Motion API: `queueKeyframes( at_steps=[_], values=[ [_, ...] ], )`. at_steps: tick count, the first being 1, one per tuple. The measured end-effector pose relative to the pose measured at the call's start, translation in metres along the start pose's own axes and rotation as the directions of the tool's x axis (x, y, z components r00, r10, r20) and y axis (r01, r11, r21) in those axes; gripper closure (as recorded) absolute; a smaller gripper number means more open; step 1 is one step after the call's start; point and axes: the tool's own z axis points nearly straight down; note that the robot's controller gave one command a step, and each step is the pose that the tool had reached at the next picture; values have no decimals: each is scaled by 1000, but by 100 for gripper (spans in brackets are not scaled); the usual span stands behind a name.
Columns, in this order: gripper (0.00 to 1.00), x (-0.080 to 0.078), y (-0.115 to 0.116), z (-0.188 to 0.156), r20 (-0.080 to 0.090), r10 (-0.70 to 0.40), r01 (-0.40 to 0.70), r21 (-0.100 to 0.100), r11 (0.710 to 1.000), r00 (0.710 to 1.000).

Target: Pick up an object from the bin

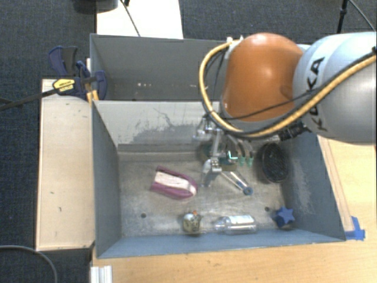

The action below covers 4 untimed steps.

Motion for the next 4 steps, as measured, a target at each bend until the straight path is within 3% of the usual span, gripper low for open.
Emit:
queueKeyframes(
  at_steps=[1,2,3,4],
  values=[
    [0,43,49,149,7,-186,186,-2,983,983],
    [100,42,47,149,7,-175,175,0,985,984],
    [0,42,47,149,7,-173,173,0,985,985],
    [0,51,-6,173,15,-265,265,-1,964,964]
  ],
)
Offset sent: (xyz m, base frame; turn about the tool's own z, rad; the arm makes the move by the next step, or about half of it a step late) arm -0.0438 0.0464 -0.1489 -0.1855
